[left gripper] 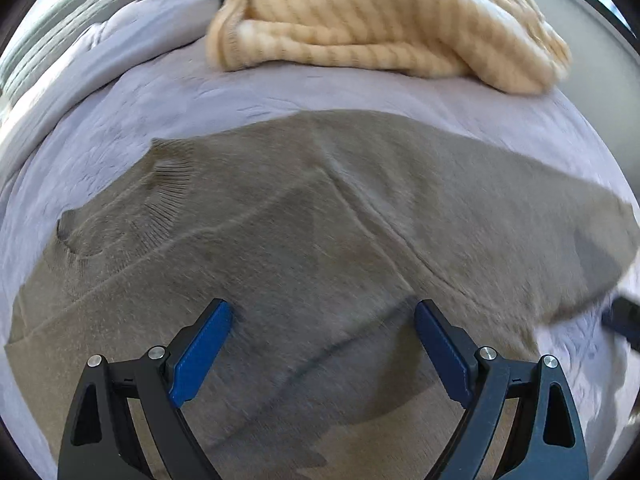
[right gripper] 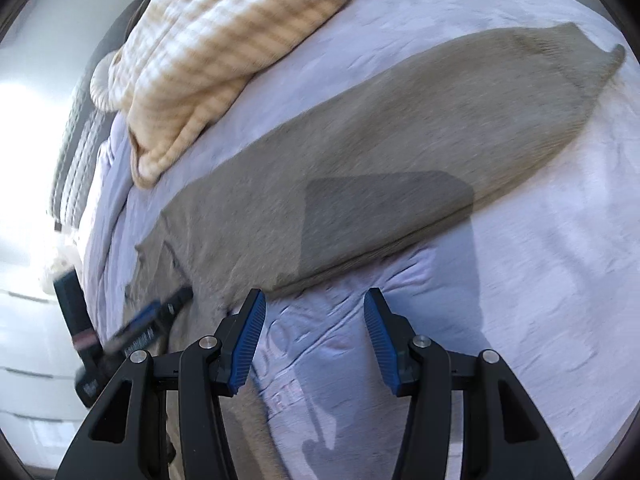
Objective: Fold small clothes
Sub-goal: 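Move the right tool to the other sleeve cuff, then grasp the sleeve cuff with the right tool and fold it across the body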
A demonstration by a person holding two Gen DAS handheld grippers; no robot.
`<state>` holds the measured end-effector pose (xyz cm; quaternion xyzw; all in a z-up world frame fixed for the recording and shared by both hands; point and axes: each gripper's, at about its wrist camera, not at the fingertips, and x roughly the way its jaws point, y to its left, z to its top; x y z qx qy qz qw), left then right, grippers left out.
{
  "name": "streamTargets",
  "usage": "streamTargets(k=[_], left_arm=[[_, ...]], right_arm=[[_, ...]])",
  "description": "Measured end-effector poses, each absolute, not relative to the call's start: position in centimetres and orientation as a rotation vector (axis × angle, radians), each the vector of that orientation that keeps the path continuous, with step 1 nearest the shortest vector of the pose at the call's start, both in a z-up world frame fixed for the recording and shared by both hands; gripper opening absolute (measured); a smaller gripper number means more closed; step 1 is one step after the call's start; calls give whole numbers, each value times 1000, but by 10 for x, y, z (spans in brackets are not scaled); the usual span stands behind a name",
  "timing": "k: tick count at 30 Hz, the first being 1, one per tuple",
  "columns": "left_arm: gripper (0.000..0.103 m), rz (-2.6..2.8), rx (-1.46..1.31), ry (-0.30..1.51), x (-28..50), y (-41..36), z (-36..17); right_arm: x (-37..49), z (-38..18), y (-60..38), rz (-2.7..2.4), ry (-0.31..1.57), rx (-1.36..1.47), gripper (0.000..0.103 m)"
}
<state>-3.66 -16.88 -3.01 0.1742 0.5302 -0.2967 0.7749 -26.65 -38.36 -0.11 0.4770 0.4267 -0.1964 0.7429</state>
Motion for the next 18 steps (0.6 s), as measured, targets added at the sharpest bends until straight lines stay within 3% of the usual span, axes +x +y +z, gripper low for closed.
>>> streamTargets(k=[16,17,18], left_arm=[[93,-633,139,1254,-41,-145,-7],[93,-625,138,1257,-40,-143,-7],[93,-621,133,1259,-40,-141,-8]], right_arm=[[-343,-41,-505,-622,472,1557,56],[-340,-44,-504,-599,434,1596,51],[-339,-48,-505,-568,399,1631,34]])
